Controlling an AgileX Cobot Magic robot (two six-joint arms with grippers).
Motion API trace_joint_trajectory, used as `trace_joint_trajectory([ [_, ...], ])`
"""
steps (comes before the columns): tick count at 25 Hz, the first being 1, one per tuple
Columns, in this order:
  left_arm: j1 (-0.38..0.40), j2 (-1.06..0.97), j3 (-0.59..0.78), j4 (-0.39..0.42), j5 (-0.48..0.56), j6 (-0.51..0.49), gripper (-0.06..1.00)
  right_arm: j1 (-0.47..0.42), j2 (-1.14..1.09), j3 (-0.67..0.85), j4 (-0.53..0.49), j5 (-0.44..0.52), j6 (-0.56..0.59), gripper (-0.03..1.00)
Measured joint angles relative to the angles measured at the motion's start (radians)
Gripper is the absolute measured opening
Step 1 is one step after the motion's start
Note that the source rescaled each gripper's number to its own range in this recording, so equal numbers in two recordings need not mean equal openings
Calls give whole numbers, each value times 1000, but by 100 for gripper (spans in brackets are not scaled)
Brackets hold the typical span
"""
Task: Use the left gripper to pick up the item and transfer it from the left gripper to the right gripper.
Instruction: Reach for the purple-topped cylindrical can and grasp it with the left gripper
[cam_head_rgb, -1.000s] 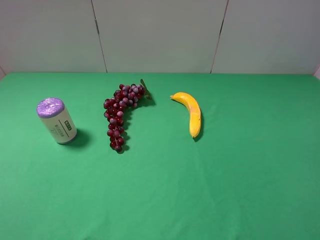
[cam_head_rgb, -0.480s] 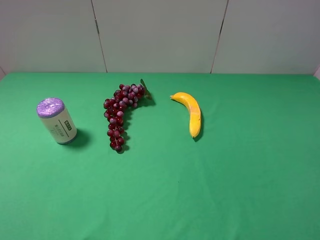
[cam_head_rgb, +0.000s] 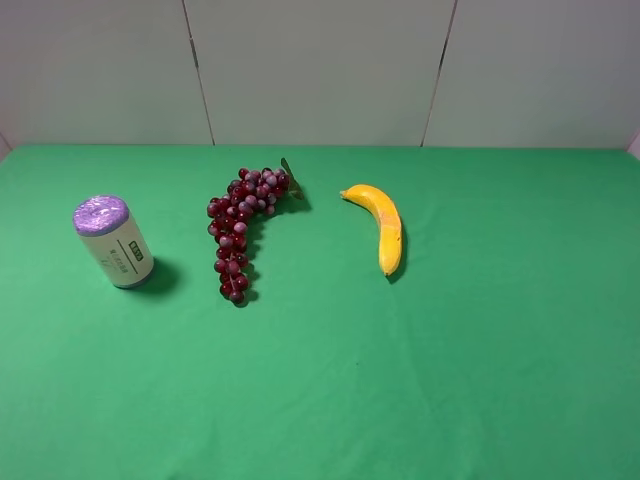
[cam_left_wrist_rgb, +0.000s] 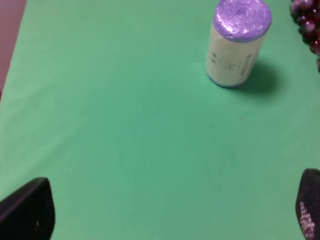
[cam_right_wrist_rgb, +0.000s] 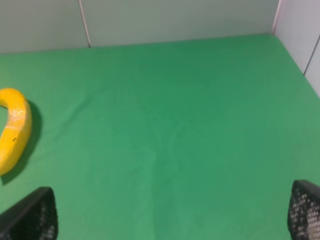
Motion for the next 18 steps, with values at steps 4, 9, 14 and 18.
trace_joint_trajectory([
  [4,0,118,-57,-5,7,0,91,0,0,0,0,0,0,100],
  [9,0,227,-96,-6,7,2,91,0,0,0,0,0,0,100],
  [14,0,349,-120,-21,-6,34,97,0,0,0,0,0,0,100],
  [18,0,458,-120,-36,-42,46,99,0,0,0,0,0,0,100],
])
